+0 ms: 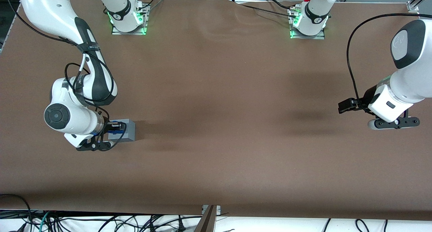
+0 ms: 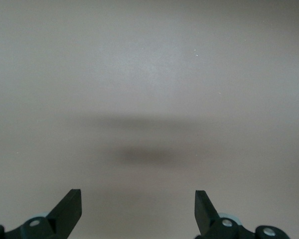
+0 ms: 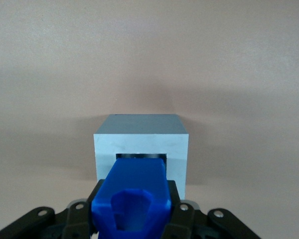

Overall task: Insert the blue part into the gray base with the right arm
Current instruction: 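Lower the blue block into the gray base's square hole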

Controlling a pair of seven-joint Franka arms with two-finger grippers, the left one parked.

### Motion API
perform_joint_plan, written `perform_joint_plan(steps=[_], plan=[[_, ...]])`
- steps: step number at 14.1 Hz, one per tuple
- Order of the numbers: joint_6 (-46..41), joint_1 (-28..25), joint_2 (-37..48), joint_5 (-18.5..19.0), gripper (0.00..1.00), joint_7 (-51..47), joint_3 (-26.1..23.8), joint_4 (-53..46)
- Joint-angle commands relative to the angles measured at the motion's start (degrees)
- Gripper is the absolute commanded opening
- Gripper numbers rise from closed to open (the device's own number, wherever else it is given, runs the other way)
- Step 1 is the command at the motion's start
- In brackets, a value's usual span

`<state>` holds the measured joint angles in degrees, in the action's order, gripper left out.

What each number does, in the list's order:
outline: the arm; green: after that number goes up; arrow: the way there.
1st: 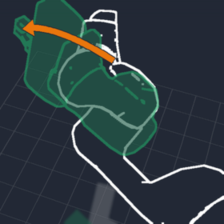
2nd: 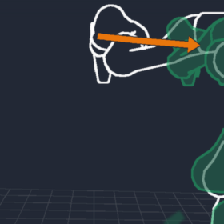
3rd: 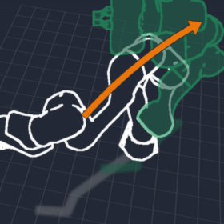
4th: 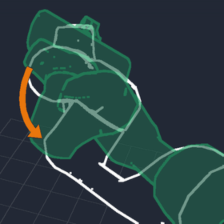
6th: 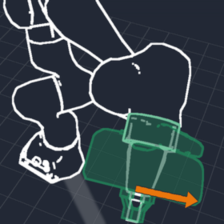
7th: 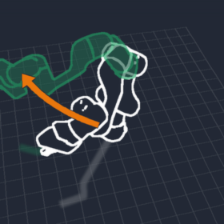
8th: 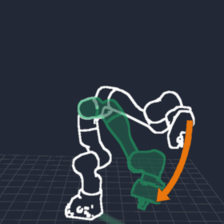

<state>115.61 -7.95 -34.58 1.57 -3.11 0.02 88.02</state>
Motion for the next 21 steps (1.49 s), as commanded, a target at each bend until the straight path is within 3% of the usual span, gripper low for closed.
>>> perform_joint_plan(steps=[1, 21], plan=[[1.46, 0.04, 0.56, 0.27, 0.22, 1.35, -0.02, 0.84], [1.19, 0.13, 1.0, 0.28, 0.22, 1.44, 0.07, 1.63]])
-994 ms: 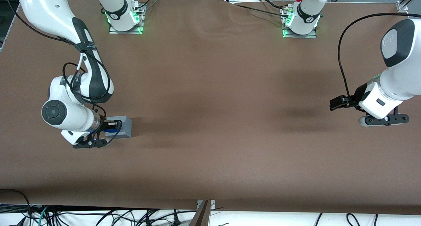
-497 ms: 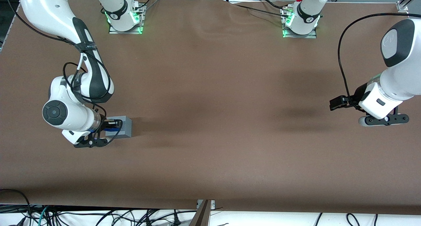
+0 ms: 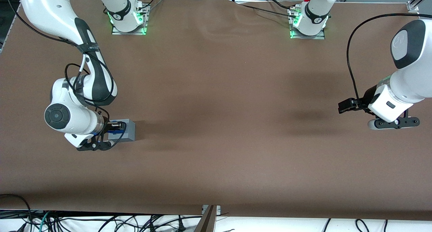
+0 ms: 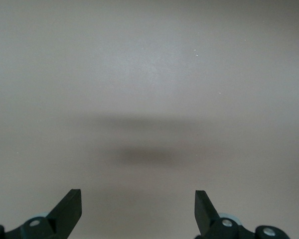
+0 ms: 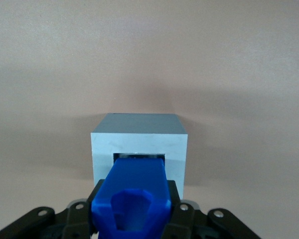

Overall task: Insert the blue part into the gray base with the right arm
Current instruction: 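Lower the blue block into the gray base's square hole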

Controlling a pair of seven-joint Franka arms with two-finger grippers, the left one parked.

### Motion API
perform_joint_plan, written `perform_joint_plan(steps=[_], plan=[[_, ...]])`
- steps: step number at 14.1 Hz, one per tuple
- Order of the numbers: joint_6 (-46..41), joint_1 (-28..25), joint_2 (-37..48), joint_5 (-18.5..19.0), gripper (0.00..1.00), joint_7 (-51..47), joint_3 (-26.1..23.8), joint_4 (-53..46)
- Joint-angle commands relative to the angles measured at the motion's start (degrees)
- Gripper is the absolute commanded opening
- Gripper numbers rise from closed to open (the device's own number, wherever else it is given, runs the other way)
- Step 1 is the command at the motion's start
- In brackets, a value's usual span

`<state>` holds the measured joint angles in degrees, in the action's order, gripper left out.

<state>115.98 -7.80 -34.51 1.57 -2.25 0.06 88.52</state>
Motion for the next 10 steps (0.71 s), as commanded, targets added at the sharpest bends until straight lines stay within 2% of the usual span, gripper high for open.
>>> perform_joint_plan(steps=[1, 9, 10], plan=[[1.61, -0.02, 0.76, 0.36, 0.22, 0.58, -0.06, 1.22], [2.41, 0.07, 0.67, 0.36, 0.22, 0.57, 0.03, 1.22], [2.32, 0.07, 0.59, 0.36, 0.25, 0.49, 0.03, 1.22]])
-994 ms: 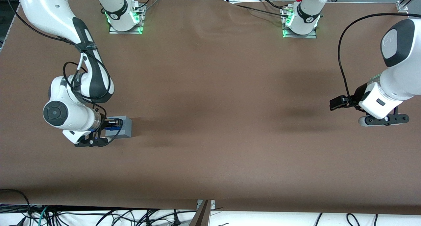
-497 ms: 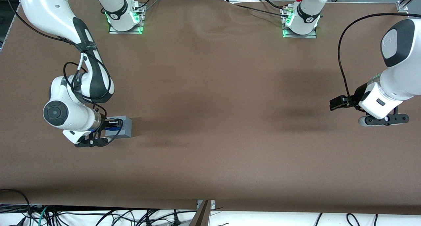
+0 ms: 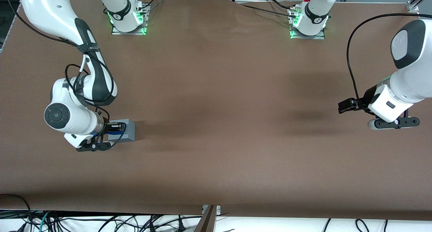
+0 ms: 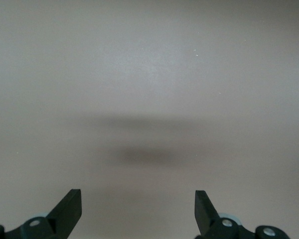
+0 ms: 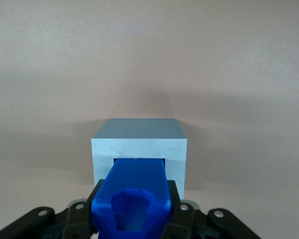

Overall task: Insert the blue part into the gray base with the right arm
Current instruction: 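Lower the blue block into the gray base's square hole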

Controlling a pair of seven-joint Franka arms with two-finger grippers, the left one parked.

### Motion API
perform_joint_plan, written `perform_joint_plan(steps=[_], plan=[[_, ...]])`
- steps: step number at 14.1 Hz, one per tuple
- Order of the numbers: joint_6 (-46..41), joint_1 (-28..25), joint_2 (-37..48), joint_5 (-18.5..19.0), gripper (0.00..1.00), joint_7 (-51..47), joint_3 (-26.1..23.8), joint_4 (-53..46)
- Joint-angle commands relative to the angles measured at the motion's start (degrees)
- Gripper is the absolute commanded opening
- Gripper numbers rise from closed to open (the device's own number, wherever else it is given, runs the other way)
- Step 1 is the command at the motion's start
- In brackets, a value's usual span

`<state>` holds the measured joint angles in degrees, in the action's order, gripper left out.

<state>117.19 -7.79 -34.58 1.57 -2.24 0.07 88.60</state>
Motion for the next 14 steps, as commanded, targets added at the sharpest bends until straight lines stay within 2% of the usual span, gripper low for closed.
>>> perform_joint_plan(steps=[1, 2, 3, 10, 14], plan=[[1.11, 0.05, 0.48, 0.36, 0.4, 0.31, 0.02, 1.14], [1.11, 0.05, 0.56, 0.36, 0.51, 0.22, 0.02, 1.14], [1.02, 0.05, 0.56, 0.36, 0.99, -0.56, 0.02, 1.23], [-1.0, -0.04, 1.79, 0.18, 1.0, -0.66, 0.02, 1.14], [-6.26, 0.05, 7.31, -0.43, 1.0, -0.66, 0.1, 0.79]])
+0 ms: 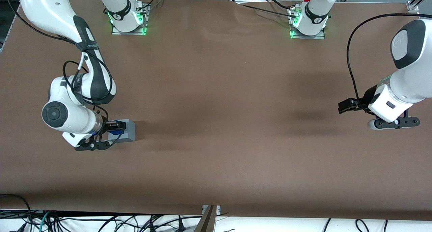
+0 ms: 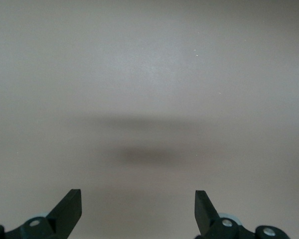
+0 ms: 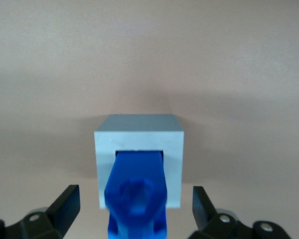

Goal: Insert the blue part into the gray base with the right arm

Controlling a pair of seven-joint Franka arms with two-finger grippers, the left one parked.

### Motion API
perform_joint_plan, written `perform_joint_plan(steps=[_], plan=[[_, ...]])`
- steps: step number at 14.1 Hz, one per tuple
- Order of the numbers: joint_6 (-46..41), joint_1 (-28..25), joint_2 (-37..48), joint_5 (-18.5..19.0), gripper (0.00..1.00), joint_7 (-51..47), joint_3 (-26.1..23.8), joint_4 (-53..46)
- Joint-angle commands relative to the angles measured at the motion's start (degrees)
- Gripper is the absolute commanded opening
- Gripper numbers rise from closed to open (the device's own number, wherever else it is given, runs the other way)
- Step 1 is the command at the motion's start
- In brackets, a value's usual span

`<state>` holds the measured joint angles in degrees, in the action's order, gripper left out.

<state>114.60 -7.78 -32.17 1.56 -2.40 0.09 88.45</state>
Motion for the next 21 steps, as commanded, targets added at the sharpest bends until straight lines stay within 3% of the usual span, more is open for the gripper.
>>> perform_joint_plan(steps=[1, 8, 9, 12, 14, 21], plan=[[-5.59, 0.13, 7.01, -0.42, 1.0, -0.24, 0.26, 0.85], [-22.64, 0.31, 23.54, -2.88, 1.0, -0.59, 3.24, 1.28], [-22.58, 0.74, 25.3, -2.62, 1.0, -0.59, 2.99, 3.46], [-10.73, 4.33, 33.29, -2.79, 1.0, 0.72, 2.29, 17.78], [-10.27, 8.55, 33.58, -2.53, 1.0, 1.61, -1.13, 17.46], [-14.31, 9.54, 34.72, -2.18, 1.0, -0.06, -1.94, 14.82]])
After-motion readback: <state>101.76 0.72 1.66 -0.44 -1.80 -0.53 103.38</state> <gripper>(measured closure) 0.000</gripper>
